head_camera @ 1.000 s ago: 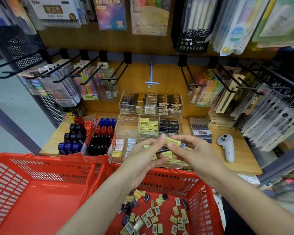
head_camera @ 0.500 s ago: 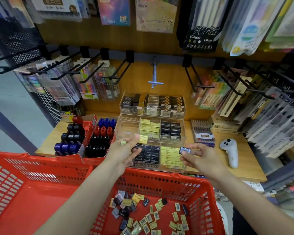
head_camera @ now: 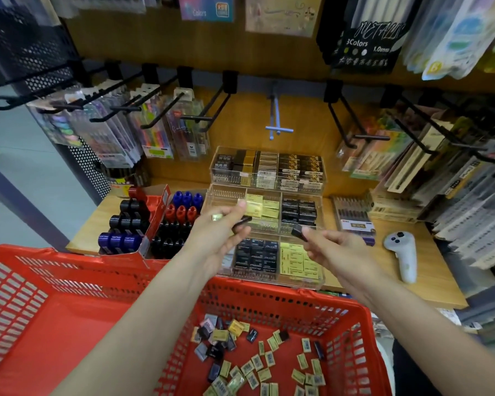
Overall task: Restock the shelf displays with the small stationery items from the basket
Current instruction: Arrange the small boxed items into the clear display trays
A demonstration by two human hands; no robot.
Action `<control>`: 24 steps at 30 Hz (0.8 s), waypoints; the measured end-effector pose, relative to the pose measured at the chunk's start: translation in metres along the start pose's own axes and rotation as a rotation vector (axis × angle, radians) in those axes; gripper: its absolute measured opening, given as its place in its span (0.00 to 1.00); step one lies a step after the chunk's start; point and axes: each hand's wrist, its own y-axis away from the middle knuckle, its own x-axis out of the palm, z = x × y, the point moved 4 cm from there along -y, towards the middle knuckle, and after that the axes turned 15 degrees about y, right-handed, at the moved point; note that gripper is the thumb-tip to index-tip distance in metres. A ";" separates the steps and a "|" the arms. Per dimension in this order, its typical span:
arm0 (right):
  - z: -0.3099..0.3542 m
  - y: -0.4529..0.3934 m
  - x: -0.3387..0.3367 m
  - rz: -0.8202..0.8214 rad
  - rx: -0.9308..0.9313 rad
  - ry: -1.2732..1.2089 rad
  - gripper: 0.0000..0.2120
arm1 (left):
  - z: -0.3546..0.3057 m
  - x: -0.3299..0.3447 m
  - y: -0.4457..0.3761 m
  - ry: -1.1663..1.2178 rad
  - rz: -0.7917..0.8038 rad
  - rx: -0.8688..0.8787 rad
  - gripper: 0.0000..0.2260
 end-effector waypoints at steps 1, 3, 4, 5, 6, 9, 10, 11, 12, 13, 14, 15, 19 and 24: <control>-0.006 0.000 0.002 0.010 0.042 -0.001 0.11 | -0.002 -0.005 -0.001 -0.004 -0.022 0.001 0.20; -0.013 0.001 0.007 0.044 0.088 -0.027 0.10 | -0.001 -0.014 -0.002 -0.019 -0.068 -0.024 0.18; -0.015 0.002 0.009 0.064 0.100 -0.047 0.09 | 0.003 -0.017 -0.002 -0.035 -0.083 -0.043 0.17; -0.015 0.003 0.011 0.090 0.112 -0.077 0.09 | 0.007 -0.020 -0.002 -0.050 -0.087 -0.061 0.17; -0.015 0.003 0.014 0.116 0.127 -0.107 0.08 | 0.011 -0.021 -0.001 -0.060 -0.085 -0.077 0.17; -0.015 -0.006 0.025 0.125 0.137 -0.081 0.07 | 0.019 -0.025 -0.001 -0.063 -0.081 -0.096 0.16; -0.016 -0.014 0.029 0.104 0.111 0.019 0.07 | 0.020 -0.028 -0.001 -0.054 -0.086 -0.095 0.15; -0.018 -0.024 0.035 0.082 0.068 0.173 0.07 | 0.019 -0.032 -0.001 -0.044 -0.095 -0.092 0.13; -0.019 -0.035 0.042 0.069 0.020 0.359 0.07 | 0.017 -0.036 -0.002 -0.034 -0.106 -0.086 0.12; -0.020 -0.045 0.050 0.061 -0.026 0.545 0.07 | 0.016 -0.042 -0.003 -0.024 -0.119 -0.080 0.11; -0.023 -0.055 0.059 0.049 -0.066 0.707 0.06 | 0.014 -0.047 -0.004 -0.017 -0.132 -0.076 0.11; -0.025 -0.065 0.068 0.030 -0.106 0.832 0.06 | 0.013 -0.052 -0.005 -0.012 -0.144 -0.074 0.11; -0.035 -0.093 0.098 -0.053 -0.229 1.090 0.06 | 0.011 -0.063 -0.008 -0.018 -0.157 -0.084 0.09; -0.040 -0.105 0.110 -0.061 -0.247 1.179 0.07 | 0.005 -0.066 -0.013 -0.027 -0.161 -0.073 0.13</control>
